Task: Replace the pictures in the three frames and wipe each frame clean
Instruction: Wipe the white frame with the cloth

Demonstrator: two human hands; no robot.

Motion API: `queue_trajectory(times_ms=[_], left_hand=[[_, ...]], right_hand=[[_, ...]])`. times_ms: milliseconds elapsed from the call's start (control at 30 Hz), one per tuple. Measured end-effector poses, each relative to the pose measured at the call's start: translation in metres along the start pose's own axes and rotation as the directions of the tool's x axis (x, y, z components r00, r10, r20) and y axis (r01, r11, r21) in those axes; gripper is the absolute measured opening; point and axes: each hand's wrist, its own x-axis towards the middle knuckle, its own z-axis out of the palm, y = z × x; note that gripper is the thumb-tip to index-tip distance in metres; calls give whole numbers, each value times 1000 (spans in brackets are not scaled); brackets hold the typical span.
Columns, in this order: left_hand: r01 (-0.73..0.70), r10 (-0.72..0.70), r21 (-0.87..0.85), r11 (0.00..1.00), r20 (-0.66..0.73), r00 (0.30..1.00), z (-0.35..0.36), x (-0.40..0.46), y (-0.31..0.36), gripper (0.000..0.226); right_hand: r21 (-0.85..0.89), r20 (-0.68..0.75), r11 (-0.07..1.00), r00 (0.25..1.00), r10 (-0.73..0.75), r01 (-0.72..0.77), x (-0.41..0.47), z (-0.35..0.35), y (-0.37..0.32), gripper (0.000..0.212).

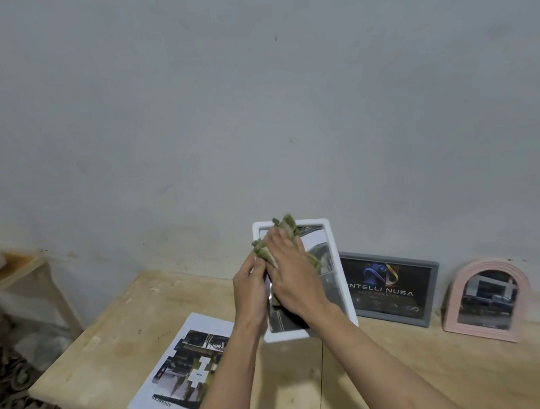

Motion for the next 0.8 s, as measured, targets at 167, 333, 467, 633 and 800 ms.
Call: queue_trajectory(times_ms=[167,333,467,633,800], left_hand=[[49,-50,-11,999,-56,997,-22,13,7,30],[104,-104,-11,995,-59,993,-33,22,-5,30],[72,-41,156,985,-190,981,-40,37,0,35],[3,39,245,969,-165,986,-45,36,0,36],[-93,111,243,965,-62,992,-35,31,3,35]], right_hand=[[402,184,914,983,-18,-58,-20,-4,-13,49],[345,234,936,958,-163,74,-38,0,-14,52],[363,380,924,887,-263,119,-63,-1,-7,37],[580,420,779,907,-36,-238,-66,-32,-6,31],[486,-191,874,978,84,19,15,-81,11,26]])
